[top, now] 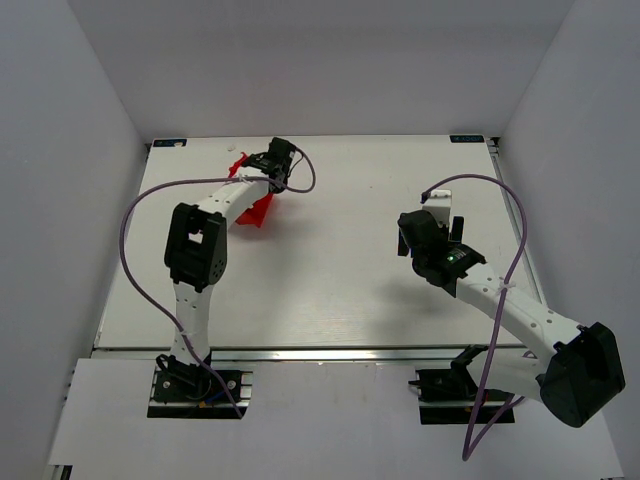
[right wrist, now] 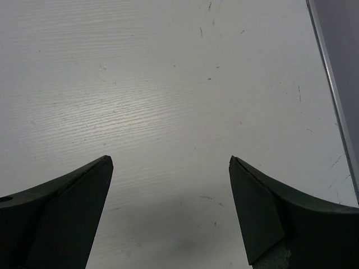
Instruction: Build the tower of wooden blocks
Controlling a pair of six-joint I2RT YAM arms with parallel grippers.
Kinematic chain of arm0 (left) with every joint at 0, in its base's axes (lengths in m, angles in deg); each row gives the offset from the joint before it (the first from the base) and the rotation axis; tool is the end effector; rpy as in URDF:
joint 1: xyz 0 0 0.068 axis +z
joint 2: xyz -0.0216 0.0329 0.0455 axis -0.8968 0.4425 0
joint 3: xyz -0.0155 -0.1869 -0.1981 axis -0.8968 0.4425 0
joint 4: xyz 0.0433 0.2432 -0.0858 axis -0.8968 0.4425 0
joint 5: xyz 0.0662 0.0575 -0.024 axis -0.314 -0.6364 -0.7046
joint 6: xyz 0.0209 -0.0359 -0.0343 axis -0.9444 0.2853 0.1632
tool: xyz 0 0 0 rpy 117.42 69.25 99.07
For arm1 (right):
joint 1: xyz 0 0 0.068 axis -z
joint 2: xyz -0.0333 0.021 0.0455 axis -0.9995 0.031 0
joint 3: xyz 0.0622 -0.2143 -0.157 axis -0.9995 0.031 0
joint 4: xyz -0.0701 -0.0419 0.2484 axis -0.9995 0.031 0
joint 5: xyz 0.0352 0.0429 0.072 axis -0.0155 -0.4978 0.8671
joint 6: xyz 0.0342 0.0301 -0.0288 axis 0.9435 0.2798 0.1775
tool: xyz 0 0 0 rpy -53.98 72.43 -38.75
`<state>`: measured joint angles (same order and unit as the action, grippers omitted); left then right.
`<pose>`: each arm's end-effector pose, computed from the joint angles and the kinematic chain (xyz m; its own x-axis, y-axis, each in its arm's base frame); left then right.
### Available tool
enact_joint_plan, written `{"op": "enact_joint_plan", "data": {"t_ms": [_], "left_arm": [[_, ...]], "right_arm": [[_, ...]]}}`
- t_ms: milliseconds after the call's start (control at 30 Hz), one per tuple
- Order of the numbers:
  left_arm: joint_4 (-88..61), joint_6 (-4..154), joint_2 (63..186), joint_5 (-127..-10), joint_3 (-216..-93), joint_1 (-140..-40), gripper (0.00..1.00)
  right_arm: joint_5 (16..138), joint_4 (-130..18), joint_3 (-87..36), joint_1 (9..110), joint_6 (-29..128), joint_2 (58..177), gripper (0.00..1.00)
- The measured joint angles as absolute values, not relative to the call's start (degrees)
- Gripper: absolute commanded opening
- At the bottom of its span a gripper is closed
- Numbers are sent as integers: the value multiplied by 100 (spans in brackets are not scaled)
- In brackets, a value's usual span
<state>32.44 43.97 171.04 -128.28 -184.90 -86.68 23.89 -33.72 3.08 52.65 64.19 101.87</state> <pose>0.4297 -0.1516 0.2237 -0.8059 0.5614 -0.1883 0.1973 0.5544 0.8085 0.2064 0.1166 0.2666 -0.4909 -0.0324 -0.8706 0.2200 0.9623 -0.1598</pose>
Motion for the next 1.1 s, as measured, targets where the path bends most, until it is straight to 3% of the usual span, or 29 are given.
{"op": "enact_joint_plan", "data": {"t_ms": [133,400,567,800,1100], "left_arm": [[2532,3361,16886,-13042,-18171,-8939,0],[-395,585,16296,-14054,-16539,-9496,0],[-1426,-447,16298,-14351,-16139,-9695,0],[-4113,-2731,16355,-14928,-15546,-9938,0],[-5223,-3869,16838,-15339,-15347,-10163,0]], "right_arm": [[2354,-3332,295,5265,6412,10187,89],[2315,-3256,276,5276,6395,10187,89],[2317,-3249,273,5285,6373,10187,89],[2321,-3230,269,5285,6342,10187,89],[2326,-3083,234,5285,6312,10187,89]]}}
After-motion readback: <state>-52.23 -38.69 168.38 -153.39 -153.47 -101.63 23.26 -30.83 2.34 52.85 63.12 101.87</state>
